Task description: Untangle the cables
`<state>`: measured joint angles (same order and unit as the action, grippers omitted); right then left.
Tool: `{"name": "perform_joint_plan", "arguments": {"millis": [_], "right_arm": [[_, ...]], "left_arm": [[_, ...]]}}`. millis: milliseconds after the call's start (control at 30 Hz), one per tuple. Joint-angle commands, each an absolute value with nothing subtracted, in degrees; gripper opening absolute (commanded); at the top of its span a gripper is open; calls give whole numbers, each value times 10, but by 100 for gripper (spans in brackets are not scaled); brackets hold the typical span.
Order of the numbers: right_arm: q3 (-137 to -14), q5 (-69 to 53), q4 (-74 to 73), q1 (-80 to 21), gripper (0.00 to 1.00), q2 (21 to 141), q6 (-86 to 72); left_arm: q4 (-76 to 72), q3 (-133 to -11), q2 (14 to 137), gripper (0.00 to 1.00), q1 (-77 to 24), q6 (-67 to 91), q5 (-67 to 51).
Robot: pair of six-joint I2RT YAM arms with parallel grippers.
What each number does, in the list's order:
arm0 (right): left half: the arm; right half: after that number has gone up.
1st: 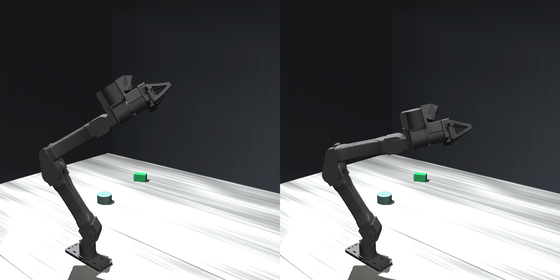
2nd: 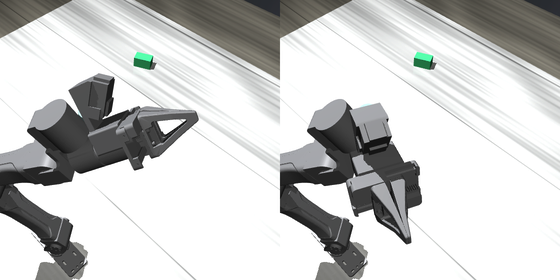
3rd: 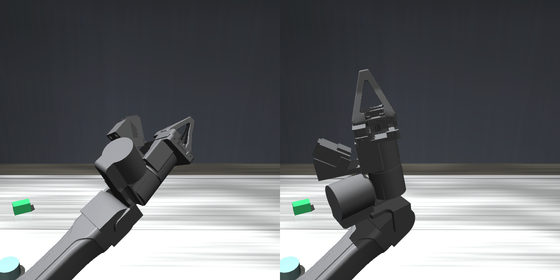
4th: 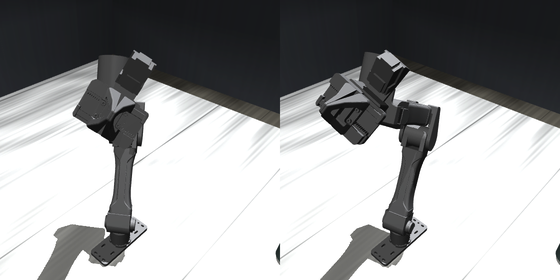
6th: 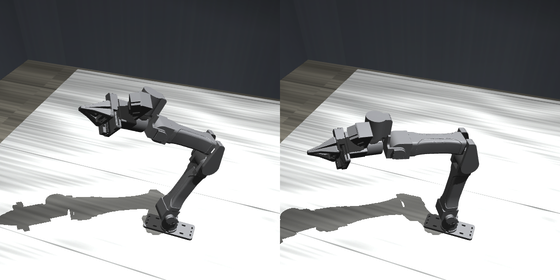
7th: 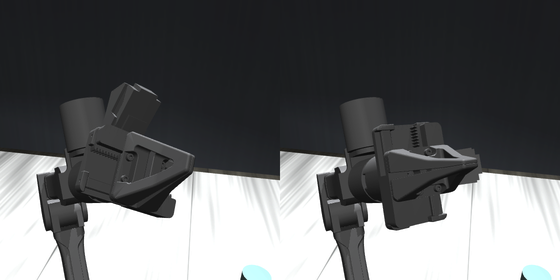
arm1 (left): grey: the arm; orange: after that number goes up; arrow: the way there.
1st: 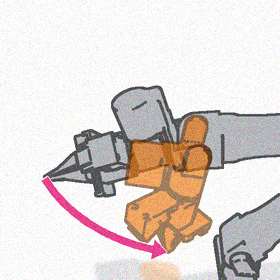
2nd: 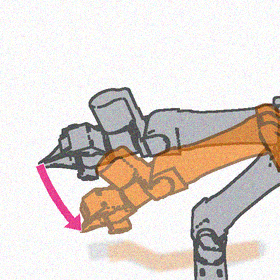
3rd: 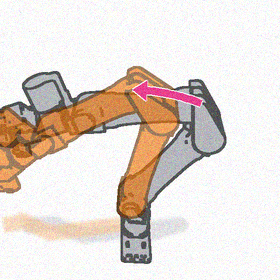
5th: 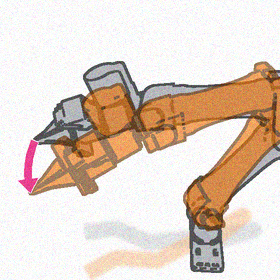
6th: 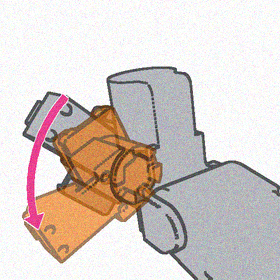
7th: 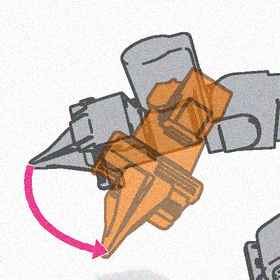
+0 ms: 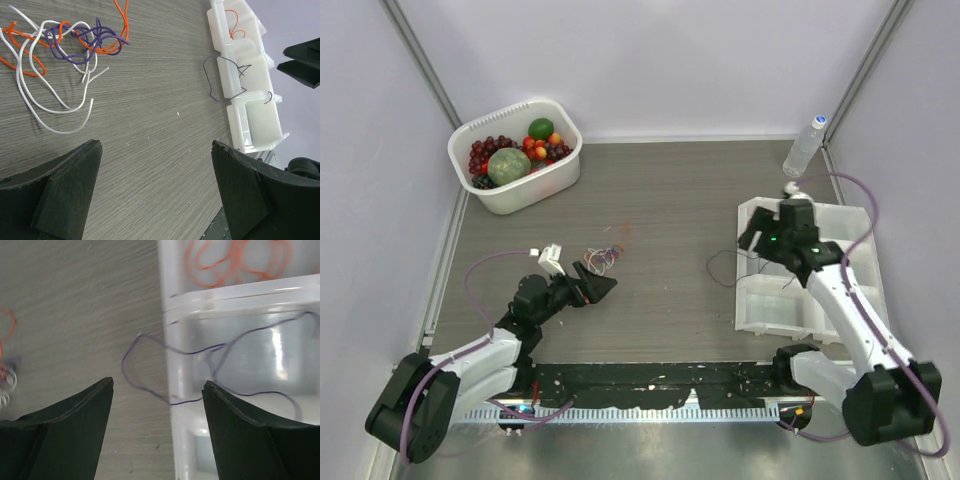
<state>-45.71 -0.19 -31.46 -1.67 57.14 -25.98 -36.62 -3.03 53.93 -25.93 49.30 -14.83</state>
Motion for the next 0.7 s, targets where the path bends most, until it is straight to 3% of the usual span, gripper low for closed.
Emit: {"name": "perform_joint_plan", "arguments": {"millis": [0, 200, 500, 667], "right_arm": [[-493, 61, -294, -183, 77, 654, -243], [-484, 37, -222, -255, 65, 779, -229], [-474, 39, -144, -268, 54, 873, -221], [-473, 71, -137, -274, 40, 903, -218]], "left_arm": [[-395, -33, 547, 95, -262, 490, -156], [-395, -31, 541, 94, -262, 489, -157], [-391, -31, 539, 94, -263, 489, -157], [-391, -31, 539, 94, -262, 490, -157]]}}
